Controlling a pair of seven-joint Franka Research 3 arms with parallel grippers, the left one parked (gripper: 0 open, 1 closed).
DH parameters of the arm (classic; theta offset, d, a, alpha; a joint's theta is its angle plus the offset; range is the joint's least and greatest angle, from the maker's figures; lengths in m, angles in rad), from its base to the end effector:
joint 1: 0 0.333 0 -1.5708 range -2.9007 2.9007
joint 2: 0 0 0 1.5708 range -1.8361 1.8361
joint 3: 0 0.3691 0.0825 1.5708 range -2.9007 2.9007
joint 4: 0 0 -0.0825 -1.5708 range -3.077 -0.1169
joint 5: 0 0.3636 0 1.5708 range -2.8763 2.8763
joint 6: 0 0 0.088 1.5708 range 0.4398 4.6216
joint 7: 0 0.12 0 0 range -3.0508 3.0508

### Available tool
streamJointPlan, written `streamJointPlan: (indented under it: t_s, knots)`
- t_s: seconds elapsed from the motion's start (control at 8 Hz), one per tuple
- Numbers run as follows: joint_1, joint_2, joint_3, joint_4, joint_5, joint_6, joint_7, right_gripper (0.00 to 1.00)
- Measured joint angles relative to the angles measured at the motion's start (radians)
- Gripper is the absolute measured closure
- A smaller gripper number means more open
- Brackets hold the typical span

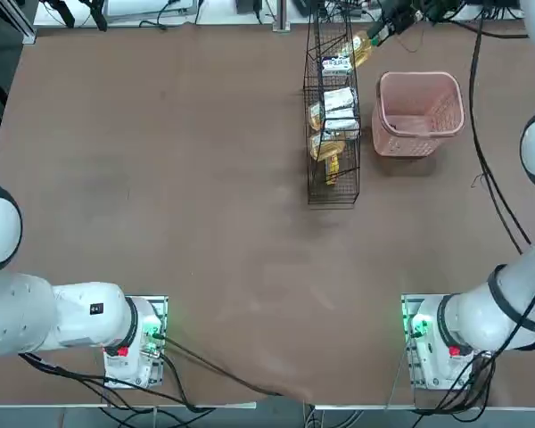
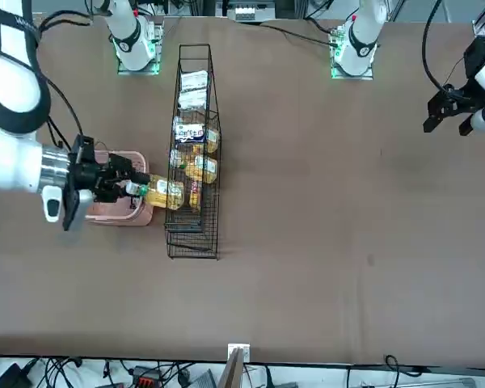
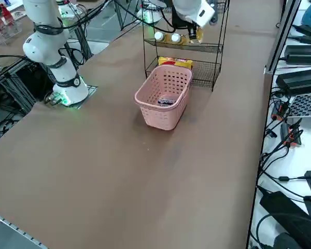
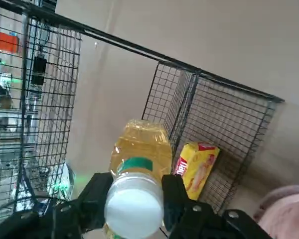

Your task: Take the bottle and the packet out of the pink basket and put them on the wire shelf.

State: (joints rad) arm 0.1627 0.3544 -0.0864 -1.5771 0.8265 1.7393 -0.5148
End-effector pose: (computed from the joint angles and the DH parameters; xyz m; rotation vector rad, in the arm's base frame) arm 0.6411 0.1338 0.4945 -2.3147 -0.4286 0.0086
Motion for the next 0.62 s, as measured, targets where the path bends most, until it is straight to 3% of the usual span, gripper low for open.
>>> streamJointPlan:
  t_s: [0.62]
  knots:
    - [0.011, 0.031, 0.036, -0.02, 0.009, 0.002, 0.074, 0.45]
